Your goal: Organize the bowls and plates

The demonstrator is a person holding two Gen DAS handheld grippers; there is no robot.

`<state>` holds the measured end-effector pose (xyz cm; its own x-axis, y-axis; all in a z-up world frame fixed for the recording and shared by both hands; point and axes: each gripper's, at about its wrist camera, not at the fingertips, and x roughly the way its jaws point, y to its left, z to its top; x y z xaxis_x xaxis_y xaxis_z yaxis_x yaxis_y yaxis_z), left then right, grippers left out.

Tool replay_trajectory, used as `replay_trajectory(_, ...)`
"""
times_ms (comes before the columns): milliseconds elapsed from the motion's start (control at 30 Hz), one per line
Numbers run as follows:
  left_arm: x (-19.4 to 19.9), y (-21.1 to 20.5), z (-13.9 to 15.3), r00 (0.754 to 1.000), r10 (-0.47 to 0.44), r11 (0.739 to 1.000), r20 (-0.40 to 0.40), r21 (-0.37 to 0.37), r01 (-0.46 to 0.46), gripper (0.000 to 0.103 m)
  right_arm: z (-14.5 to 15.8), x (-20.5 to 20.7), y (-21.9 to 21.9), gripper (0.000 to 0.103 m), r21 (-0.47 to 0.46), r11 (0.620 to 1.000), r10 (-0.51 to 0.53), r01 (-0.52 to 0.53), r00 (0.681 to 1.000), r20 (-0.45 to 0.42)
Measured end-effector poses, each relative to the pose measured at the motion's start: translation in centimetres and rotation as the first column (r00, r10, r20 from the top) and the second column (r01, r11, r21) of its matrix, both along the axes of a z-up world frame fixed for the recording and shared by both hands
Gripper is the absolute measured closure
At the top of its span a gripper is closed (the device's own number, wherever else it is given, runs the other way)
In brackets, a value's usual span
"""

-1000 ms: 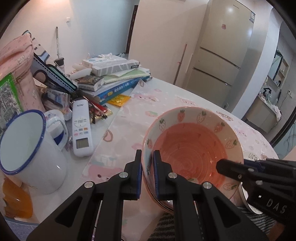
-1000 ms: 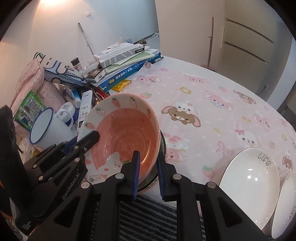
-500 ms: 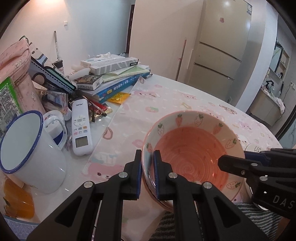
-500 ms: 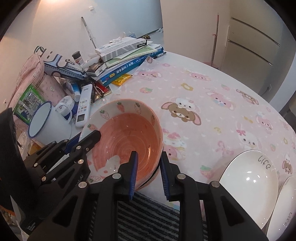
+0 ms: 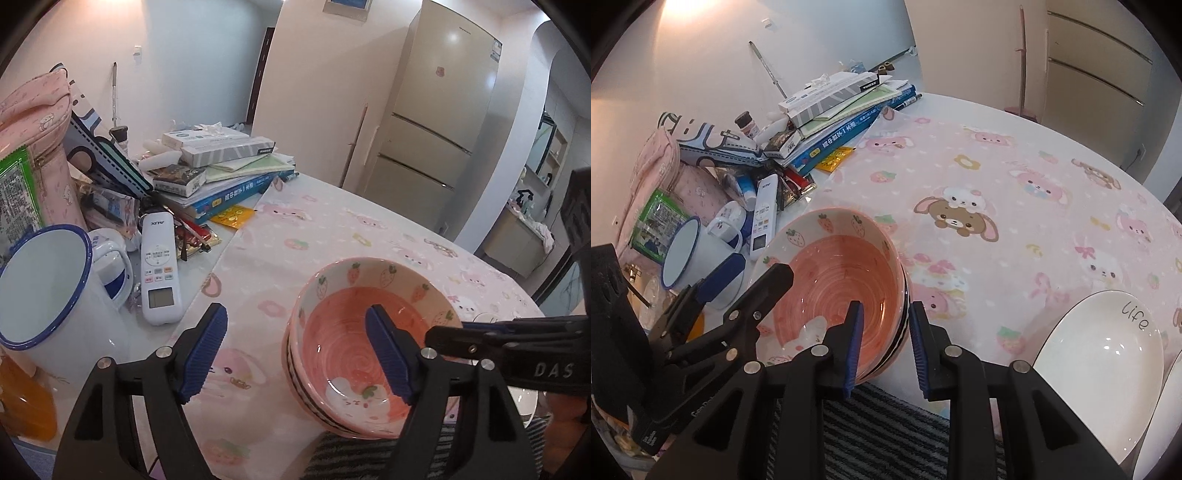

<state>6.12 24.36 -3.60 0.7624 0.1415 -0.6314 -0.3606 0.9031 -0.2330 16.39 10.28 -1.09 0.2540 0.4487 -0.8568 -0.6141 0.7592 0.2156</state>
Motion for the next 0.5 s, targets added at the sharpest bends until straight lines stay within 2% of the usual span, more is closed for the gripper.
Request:
replay_trajectory(67,0.1,0.1,-0.2,1.0,-0.007,1.0,-0.003,-0.009,0.007,0.027,0.4,-0.2,-0.2,0.076,-0.006,1.0,-0.017,0.018,0.999,0.028)
replay_trajectory(167,-0.1,0.0,-0.2,1.0,-0.004,1.0,-0.005,-0.023,0.003,0.027,1.2,-0.6,-0.9,0.076,0.004,0.998,-0.055,0.055,0.998,0.025)
replay_trajectory(333,-1.4,-1.9,2.4,0.996,-0.045,0.999,0.072,-0.014,0.046,0.027,3.9,-1.6,-3.3,0.076,0.048,0.996,-0.077,0.073,0.993,0.09)
replay_trajectory(500,-2.4,-5.5,6.5,0.989,-0.096,0.989,0.111,0.125,0.082,0.027,7.6,-2.8,-8.0,0.076,0.103,0.986,-0.143,0.128,0.977,0.156)
